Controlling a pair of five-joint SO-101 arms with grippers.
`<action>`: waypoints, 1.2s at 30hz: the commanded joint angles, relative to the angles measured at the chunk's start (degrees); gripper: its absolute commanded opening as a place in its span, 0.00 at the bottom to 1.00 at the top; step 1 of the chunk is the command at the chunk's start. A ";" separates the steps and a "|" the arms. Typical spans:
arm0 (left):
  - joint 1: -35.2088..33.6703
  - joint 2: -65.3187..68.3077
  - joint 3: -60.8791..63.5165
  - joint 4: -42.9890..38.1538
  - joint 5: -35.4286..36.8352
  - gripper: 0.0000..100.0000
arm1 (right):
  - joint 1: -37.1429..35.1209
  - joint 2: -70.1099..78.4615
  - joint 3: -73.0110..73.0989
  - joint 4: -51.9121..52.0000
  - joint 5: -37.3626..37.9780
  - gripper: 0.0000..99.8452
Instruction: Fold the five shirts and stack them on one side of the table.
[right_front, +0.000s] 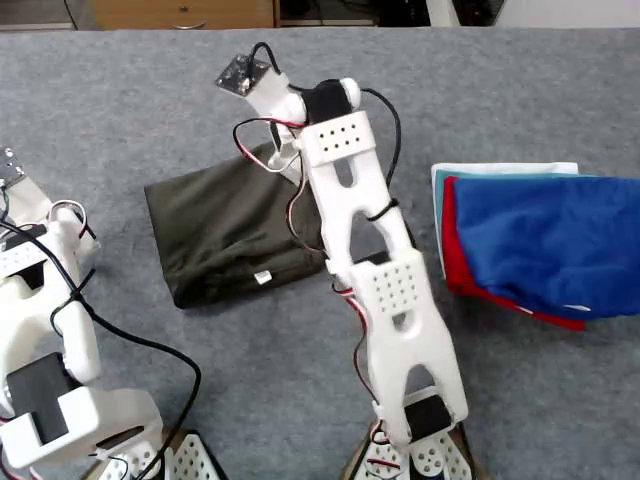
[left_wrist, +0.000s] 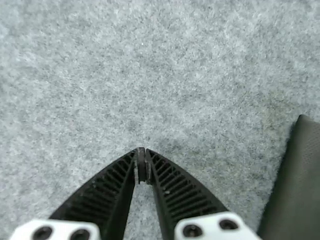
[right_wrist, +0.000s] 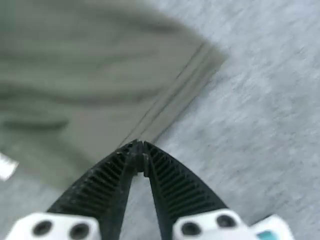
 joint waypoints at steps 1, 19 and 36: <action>0.53 -0.13 -0.18 -0.88 -0.62 0.02 | -1.01 -12.88 19.30 -1.05 -0.18 0.00; 0.70 -0.22 -0.18 -0.62 -0.62 0.02 | 3.03 -15.69 47.52 -16.97 4.31 0.00; 21.36 6.64 -41.14 41.41 1.93 0.02 | 2.77 -37.93 47.08 -5.19 0.88 0.00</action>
